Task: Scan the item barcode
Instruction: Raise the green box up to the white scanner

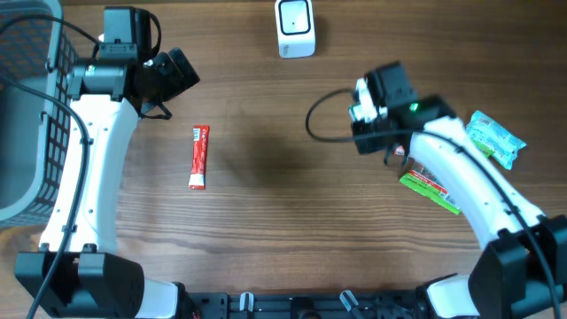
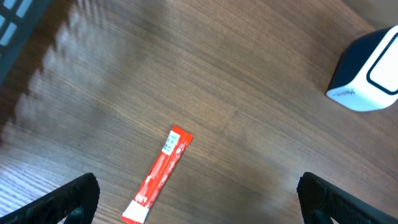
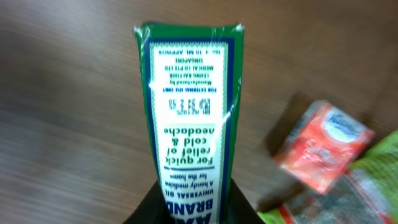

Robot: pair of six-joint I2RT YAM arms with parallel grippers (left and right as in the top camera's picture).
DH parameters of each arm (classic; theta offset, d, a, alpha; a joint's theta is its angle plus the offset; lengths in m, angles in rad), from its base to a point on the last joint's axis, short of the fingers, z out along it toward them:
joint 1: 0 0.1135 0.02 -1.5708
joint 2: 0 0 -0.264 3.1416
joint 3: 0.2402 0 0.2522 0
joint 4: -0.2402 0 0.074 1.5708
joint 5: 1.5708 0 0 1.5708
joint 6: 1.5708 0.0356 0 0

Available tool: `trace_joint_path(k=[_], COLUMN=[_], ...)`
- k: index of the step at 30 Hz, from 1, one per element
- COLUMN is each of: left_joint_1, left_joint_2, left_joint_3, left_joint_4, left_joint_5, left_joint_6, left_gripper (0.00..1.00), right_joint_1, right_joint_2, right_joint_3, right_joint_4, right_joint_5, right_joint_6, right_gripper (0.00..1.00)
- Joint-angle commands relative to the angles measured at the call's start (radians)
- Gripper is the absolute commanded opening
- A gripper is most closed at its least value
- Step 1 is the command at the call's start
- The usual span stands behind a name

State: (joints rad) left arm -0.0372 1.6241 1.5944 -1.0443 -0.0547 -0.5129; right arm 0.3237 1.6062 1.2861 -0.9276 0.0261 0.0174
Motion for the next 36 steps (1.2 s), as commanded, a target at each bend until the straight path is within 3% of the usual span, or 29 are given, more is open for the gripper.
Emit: trace_joint_path(k=[1,7,10,21,28,36], left_joint_1=[0.005,0.005,0.005,0.005,0.005,0.005], left_joint_2=[-0.005,-0.005,-0.005,-0.005,-0.005,-0.005], left_joint_3=[-0.004,-0.004,-0.004,-0.004,-0.004,-0.004], left_joint_4=[0.003,0.003,0.003,0.003,0.003,0.003], left_joint_5=[-0.003,-0.003,-0.003,-0.003,-0.003,-0.003], left_joint_6=[0.004,0.004,0.004,0.004,0.004,0.004], left_gripper=[1.0,1.0,1.0,1.0,1.0,1.0], right_joint_1=[-0.002,-0.002,-0.002,0.056,0.156,0.172], right_joint_2=[-0.002,0.196,0.328,0.614,0.764,0.918], right_joint_3=[0.303,0.886,1.083,1.107,1.107,1.107], right_joint_4=[-0.122,-0.409,-0.47,-0.267,0.003,0.28], right_joint_5=[0.014,0.016,0.023,0.211,0.553,0.808], right_joint_6=[0.021,0.015,0.005,-0.099,-0.271,-0.51], right_gripper=[0.19,0.21,0.2,0.1,0.11,0.05])
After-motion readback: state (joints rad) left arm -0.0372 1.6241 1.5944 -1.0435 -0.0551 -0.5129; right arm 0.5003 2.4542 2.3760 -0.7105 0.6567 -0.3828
